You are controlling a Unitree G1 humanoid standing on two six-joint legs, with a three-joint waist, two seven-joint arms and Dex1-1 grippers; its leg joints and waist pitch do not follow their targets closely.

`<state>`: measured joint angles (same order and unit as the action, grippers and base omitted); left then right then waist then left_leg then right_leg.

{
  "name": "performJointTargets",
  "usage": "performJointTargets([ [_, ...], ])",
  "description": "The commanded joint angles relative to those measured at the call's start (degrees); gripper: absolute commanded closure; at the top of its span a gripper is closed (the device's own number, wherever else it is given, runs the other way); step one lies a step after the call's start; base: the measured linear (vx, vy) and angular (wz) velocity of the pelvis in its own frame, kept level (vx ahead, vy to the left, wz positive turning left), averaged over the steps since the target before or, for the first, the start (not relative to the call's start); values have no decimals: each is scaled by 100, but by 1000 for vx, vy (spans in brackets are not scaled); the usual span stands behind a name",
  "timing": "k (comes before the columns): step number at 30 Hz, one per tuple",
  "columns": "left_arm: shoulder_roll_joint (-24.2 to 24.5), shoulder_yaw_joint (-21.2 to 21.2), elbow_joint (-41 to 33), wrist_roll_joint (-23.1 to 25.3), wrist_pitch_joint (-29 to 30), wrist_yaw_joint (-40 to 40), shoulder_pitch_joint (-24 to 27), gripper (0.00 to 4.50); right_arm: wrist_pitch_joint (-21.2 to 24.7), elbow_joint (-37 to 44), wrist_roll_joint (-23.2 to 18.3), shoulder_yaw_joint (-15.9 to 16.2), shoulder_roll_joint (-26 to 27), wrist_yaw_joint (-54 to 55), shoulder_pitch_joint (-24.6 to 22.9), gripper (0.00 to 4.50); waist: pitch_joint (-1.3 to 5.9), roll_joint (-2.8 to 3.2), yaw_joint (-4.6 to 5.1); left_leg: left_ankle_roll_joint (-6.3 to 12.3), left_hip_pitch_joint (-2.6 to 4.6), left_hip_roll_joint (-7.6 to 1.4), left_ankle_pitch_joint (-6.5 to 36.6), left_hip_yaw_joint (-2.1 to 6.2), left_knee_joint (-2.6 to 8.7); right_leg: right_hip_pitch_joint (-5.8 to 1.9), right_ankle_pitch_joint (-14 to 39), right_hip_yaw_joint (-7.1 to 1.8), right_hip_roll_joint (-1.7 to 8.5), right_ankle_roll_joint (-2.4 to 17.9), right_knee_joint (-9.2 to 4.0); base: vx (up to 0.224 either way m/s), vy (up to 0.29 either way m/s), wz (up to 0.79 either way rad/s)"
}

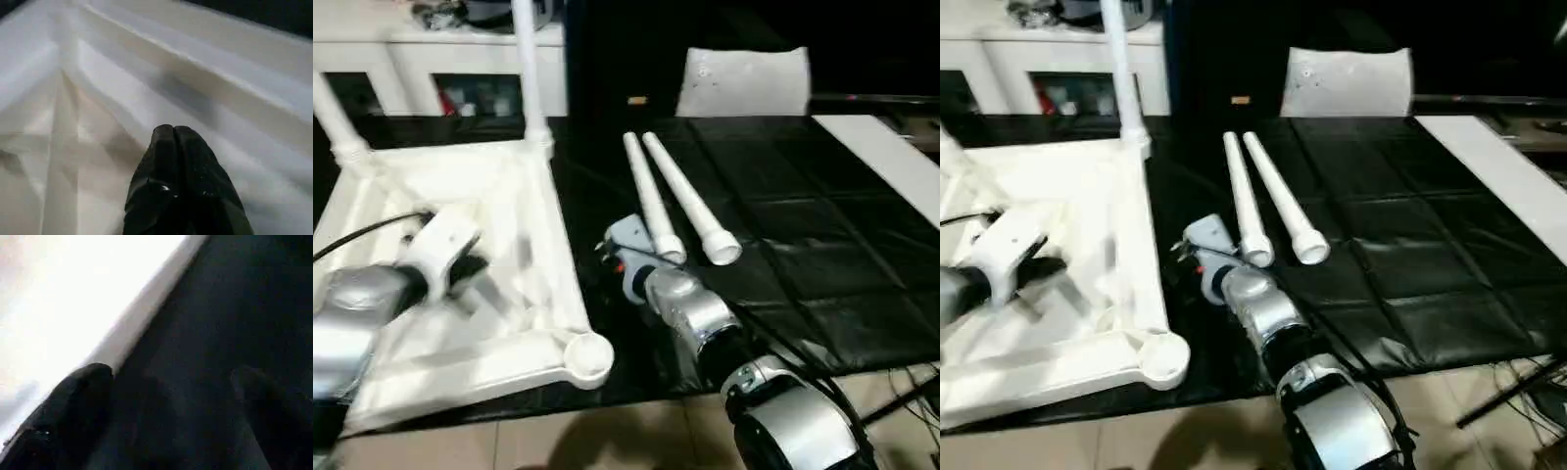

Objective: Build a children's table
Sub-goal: Rotate table base

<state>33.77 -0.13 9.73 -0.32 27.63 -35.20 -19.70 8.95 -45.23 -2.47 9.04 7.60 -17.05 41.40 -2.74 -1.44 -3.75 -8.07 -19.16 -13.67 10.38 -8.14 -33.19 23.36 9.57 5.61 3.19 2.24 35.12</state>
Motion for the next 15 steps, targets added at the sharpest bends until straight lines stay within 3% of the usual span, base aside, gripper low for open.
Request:
performJointTargets([
  [1, -95, 42, 157, 18, -305, 256, -100, 441, -36, 563, -55, -171, -131, 75, -37, 0, 378, 257, 26, -146, -36, 92, 1370, -73, 390, -334, 947, -315, 318, 773, -358, 0, 0, 0],
  [4, -276, 312, -46, -166, -315, 476, -41, 441, 196, 1254, -139, -177, -295, -98, -323, 0, 401, 243, 34, -131, -40, 98, 1164, -95, 360, -377, 478, -330, 327, 942, -317, 0, 0, 0],
  [5, -415, 511, -415, -350, -269, 556, 121, 425, 401, 1922, -188, -162, -448, -233, -638, 0, 399, 292, 30, -145, -41, 103, 1115, -83, 359, -396, 374, -328, 311, 962, -296, 0, 0, 0],
  [6, -415, 511, -415, -350, -269, 556, 121, 415, 401, 1922, -188, -162, -448, -233, -638, 0, 395, 258, 28, -104, -64, 92, 1066, -94, 358, -413, 277, -334, 331, 954, -317, 0, 0, 0],
  [7, -631, 762, -1024, -588, -97, 668, 379, 415, 656, 2744, -293, -205, -586, -311, -1080, 0, 393, 246, 41, -74, -61, 110, 1102, -101, 361, -392, 424, -318, 315, 962, -320, 0, 0, 0],
  [8, -631, 762, -1024, -588, -97, 668, 379, 403, 656, 2744, -293, -205, -586, -311, -1080, 0, 396, 265, 10, -67, -60, 75, 1039, -103, 351, -425, 370, -332, 348, 946, -331, 0, 0, 0],
  [9, -846, 942, -1563, -688, 46, 852, 627, 403, 891, 3498, -353, -272, -676, -251, -1507, 0, 380, 302, 12, -89, -52, 67, 1028, -104, 348, -402, 346, -331, 329, 957, -318, 0, 0, 0],
  [10, -979, 1038, -1868, -725, 123, 982, 774, 395, 1022, 3924, -378, -318, -719, -176, -1760, 0, 371, 272, 11, -44, -60, 67, 1066, -116, 350, -391, 427, -320, 321, 948, -337, 0, 0, 0],
  [11, -1159, 1085, -2240, -746, 306, 1147, 928, 375, 1203, 4359, -449, -379, -689, -52, -2027, 0, 363, 324, 3, -20, -60, 92, 1136, -115, 351, -393, 630, -311, 309, 917, -354, 0, 0, 0],
  [12, -1159, 1085, -2240, -746, 306, 1147, 928, 375, 1203, 4359, -449, -379, -689, -52, -2027, 0, 348, 290, 22, -8, -72, 84, 1162, -126, 356, -403, 722, -317, 307, 868, -382, 0, 0, 0],
  [14, -1357, 1059, -2590, -687, 390, 1397, 1068, 361, 1460, 4770, -480, -401, -669, 90, -2267, 0, 298, 273, 20, 49, -63, 122, 1439, -133, 363, -372, 1616, -294, 298, 608, -488, 0, 0, 0],
  [15, -1678, 872, -3216, -738, 292, 1677, 1365, 349, 1762, 5494, -563, -292, -704, 142, -2752, 0, 281, 277, 22, 43, -46, 129, 1524, -133, 361, -338, 1875, -288, 291, 524, -513, 0, 0, 0],
])
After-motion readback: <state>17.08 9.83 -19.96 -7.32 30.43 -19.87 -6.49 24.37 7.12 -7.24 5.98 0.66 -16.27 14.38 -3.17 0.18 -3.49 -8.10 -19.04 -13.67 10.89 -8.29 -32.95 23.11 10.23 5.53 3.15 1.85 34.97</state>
